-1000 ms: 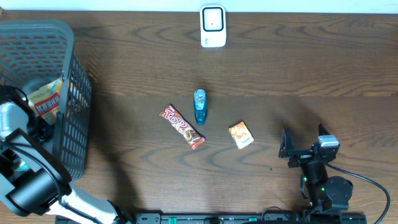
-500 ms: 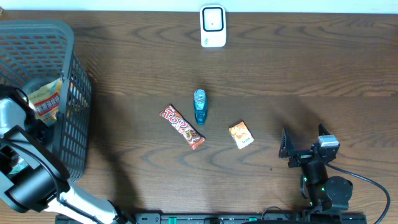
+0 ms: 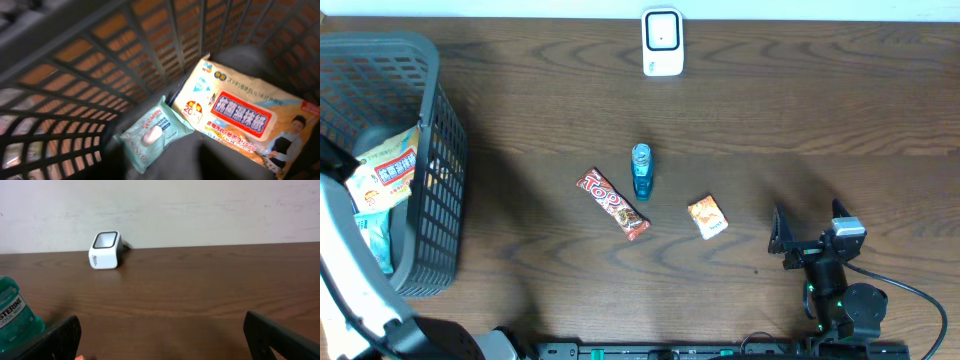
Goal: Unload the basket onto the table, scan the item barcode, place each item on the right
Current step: 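Reach into the basket and grasp the light-green wipes pack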
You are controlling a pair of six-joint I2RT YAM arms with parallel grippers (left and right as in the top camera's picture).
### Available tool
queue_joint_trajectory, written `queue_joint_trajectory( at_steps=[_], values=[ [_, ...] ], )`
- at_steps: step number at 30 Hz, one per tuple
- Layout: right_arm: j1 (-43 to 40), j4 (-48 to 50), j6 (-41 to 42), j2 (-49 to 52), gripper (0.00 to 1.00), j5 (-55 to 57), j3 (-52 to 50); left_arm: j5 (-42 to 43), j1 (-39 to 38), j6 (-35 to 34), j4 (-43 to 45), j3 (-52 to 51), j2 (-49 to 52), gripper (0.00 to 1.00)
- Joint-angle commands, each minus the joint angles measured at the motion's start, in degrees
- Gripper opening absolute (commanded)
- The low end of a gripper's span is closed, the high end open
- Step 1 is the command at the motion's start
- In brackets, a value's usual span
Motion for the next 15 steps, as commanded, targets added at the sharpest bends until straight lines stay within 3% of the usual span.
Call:
queue_joint_trajectory(
  at_steps=[1,2,5,15],
  values=[
    [0.24,-0.24,-0.50,0.00,0.99,-0.33,-0.09,-0.26,0.35,0.79,-1.99,-1.36,2.47,0.82],
    [0.24,-0.24,-0.50,0.00,0.99,-0.33,-0.09,-0.24,0.35,1.70,-1.95,-2.27,2.86,0.89],
    [0.24,-0.24,-0.50,0.00,0.99,-0.33,-0.09,-0.42,0.61,2.93,-1.27,-6.47,5.09,0.93],
    [0.24,-0.24,-0.50,0.00,0.99,-0.33,-0.09,-0.46,0.72,6.99,4.13,-13.49,15.43,0.88]
  ],
)
